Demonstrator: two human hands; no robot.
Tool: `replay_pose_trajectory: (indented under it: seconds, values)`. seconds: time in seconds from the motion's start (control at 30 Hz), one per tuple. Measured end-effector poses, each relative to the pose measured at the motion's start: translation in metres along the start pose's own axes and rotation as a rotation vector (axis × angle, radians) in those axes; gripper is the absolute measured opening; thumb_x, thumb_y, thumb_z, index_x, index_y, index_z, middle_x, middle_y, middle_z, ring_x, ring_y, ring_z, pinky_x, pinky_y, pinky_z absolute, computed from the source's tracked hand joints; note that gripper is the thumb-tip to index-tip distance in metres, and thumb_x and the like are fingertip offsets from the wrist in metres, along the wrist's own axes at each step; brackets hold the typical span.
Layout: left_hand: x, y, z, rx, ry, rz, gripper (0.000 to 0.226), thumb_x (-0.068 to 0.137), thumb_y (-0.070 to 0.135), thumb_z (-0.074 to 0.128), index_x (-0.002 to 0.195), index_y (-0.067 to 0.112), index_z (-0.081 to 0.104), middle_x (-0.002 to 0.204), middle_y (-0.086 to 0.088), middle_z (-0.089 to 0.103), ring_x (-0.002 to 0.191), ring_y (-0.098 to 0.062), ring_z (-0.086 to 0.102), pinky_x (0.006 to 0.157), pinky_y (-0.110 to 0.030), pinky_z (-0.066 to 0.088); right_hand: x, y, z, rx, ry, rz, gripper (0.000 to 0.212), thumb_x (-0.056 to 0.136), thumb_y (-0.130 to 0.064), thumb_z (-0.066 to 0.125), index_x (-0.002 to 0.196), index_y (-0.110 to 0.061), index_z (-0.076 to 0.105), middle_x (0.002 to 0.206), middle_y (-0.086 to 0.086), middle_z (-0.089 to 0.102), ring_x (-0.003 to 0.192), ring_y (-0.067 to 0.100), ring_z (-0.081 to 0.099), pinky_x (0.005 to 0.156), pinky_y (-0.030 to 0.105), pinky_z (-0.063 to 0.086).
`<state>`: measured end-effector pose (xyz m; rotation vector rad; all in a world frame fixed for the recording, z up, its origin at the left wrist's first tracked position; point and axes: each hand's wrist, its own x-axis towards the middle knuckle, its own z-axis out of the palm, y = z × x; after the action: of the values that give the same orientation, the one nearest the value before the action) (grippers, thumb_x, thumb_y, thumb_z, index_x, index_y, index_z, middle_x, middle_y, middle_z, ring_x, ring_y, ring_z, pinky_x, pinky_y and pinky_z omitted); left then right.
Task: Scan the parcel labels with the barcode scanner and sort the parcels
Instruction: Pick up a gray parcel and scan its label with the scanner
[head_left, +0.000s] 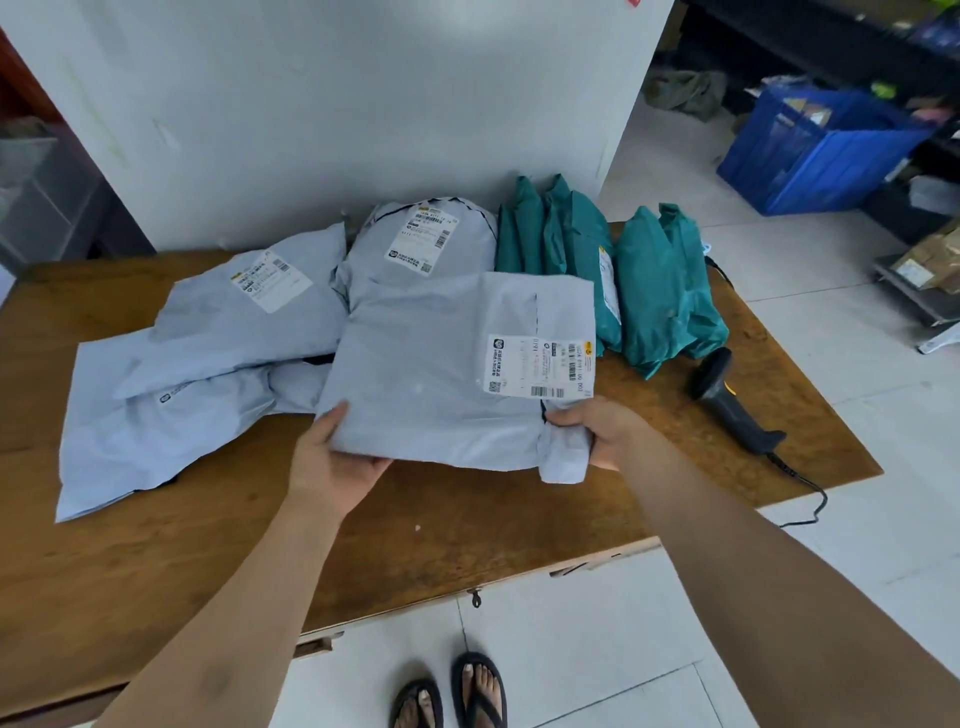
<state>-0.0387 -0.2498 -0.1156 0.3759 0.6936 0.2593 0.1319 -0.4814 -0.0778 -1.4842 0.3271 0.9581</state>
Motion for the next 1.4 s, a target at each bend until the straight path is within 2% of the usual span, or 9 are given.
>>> replay_pose_trajectory:
  seconds: [0.13,0.27,0.4,0.5,0.67,0.9,1.17,1.3,1.4]
  values:
    - [0.002,0.021,-0.007,0.105,0.036,0.010,0.051,0.085,0.035,0.059,0.130,0.011,0.054,0.122,-0.010,0.065,0.117,-0.028,0.058,0.100,-0.042,0.044,0.005,-0.030,-0.020,-0.260,-0.045,-0.013,0.031,0.084,0.017,0.056,0.106,-0.004,0.063,0.106,0.010,0.069,0.092,0.025,0.066,0.079,0.039,0.055]
    - [0.008,0.016,0.019,0.504,0.058,-0.060,0.023,0.098,0.023,0.047,0.114,0.011,0.056,0.105,-0.007,0.066,0.093,-0.020,0.061,0.097,-0.034,0.041,0.021,-0.052,-0.028,-0.750,0.018,-0.075,0.040,0.079,0.012,0.067,0.116,-0.004,0.062,0.122,0.010,0.066,0.111,0.029,0.061,0.101,0.043,0.048]
    - [0.025,-0.002,0.019,0.795,0.077,-0.052,0.044,0.077,0.016,0.073,0.119,0.009,0.061,0.117,-0.013,0.065,0.110,-0.030,0.061,0.099,-0.045,0.046,0.037,-0.055,-0.024,-0.997,0.193,-0.386,0.047,0.079,-0.011,0.075,0.122,-0.006,0.057,0.118,0.009,0.065,0.111,0.030,0.061,0.098,0.037,0.048]
    - [0.028,-0.028,0.013,0.640,0.194,0.031,0.031,0.081,0.003,0.070,0.111,0.007,0.063,0.107,-0.012,0.068,0.099,-0.029,0.064,0.094,-0.045,0.048,0.044,-0.057,-0.034,-0.999,0.314,-0.474,0.068,0.085,-0.028,0.068,0.143,-0.012,0.036,0.131,0.007,0.055,0.120,0.027,0.053,0.094,0.030,0.041]
    - [0.041,-0.074,-0.005,0.419,0.411,0.106,0.058,0.083,0.019,0.068,0.134,0.008,0.045,0.129,-0.008,0.053,0.116,-0.030,0.054,0.098,-0.043,0.043,0.052,-0.051,-0.105,-1.396,0.572,-0.337,0.061,0.091,-0.031,0.057,0.142,-0.011,0.029,0.137,0.018,0.044,0.126,0.037,0.043,0.099,0.047,0.039]
    - [0.047,-0.123,-0.005,0.336,0.492,0.076,0.055,0.078,-0.001,0.071,0.129,0.010,0.052,0.125,-0.005,0.059,0.111,-0.028,0.058,0.091,-0.042,0.049,0.067,-0.033,-0.170,-1.291,0.700,-0.067,0.070,0.088,-0.011,0.056,0.147,-0.006,0.018,0.148,0.025,0.029,0.135,0.042,0.031,0.105,0.048,0.037]
    - [0.049,-0.087,-0.017,0.532,0.963,0.410,0.059,0.067,0.031,0.082,0.120,0.015,0.063,0.118,-0.003,0.066,0.106,-0.023,0.062,0.091,-0.032,0.049,0.097,-0.029,-0.197,-1.222,0.790,-0.042,0.076,0.086,-0.008,0.060,0.149,-0.006,0.018,0.147,0.022,0.034,0.135,0.040,0.034,0.109,0.049,0.033]
    - [0.052,-0.069,-0.019,1.087,0.846,0.257,0.060,0.074,0.028,0.079,0.125,0.004,0.058,0.125,-0.016,0.060,0.114,-0.034,0.056,0.095,-0.040,0.046,0.108,-0.022,-0.214,-1.245,0.829,-0.043,0.066,0.089,-0.012,0.056,0.147,-0.009,0.024,0.146,0.019,0.036,0.134,0.039,0.035,0.109,0.047,0.032]
    - [0.053,-0.062,-0.012,1.264,0.628,0.148,0.043,0.075,0.034,0.078,0.102,0.002,0.065,0.103,-0.016,0.066,0.094,-0.032,0.060,0.081,-0.040,0.050,0.110,-0.016,-0.223,-1.310,0.820,-0.043,0.060,0.090,-0.014,0.055,0.145,-0.012,0.030,0.143,0.019,0.041,0.132,0.038,0.039,0.105,0.047,0.034]
